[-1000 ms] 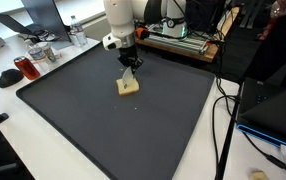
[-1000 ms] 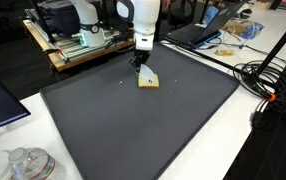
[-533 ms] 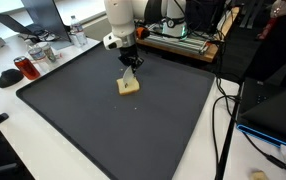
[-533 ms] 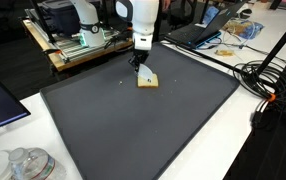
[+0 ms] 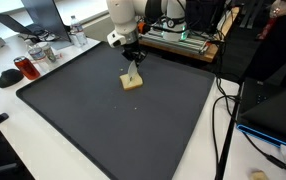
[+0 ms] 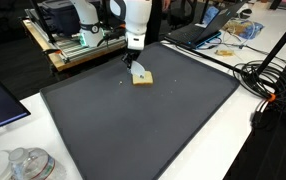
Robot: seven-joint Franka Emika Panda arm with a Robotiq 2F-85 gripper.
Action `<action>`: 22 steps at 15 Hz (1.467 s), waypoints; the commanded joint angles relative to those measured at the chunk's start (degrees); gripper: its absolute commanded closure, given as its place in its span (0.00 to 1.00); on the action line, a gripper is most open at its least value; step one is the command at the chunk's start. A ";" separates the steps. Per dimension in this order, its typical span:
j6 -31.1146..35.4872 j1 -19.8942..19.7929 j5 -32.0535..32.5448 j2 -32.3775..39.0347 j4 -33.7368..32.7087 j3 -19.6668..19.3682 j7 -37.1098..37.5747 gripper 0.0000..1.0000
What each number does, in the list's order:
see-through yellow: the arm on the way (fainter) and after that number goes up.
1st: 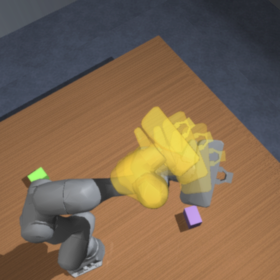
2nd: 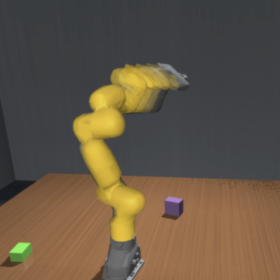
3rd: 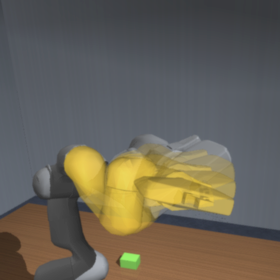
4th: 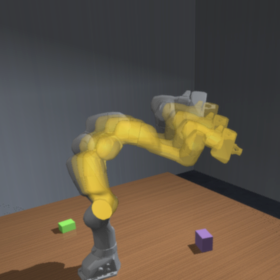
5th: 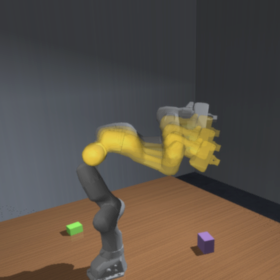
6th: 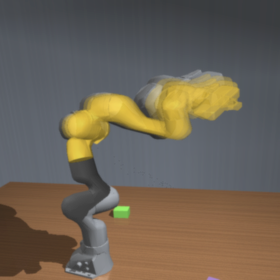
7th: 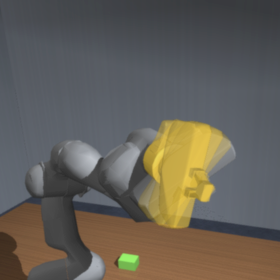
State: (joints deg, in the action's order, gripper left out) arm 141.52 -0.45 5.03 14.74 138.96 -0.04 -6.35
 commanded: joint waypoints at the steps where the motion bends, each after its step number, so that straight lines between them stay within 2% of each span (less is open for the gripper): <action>1: -3.87 -0.72 0.81 -3.37 3.96 -0.32 -2.42 0.99; 7: -10.28 -1.63 0.96 -8.84 3.85 -0.94 -4.63 0.99; 11: -13.23 -1.55 -1.63 -12.60 1.20 -0.56 -6.31 0.99; 18: -16.92 2.20 2.64 -11.61 -5.46 1.90 1.74 0.99; 22: -18.84 4.96 8.52 -10.34 -8.60 3.76 10.88 0.99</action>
State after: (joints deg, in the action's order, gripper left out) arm 125.32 2.84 8.52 2.93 133.42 2.71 -2.38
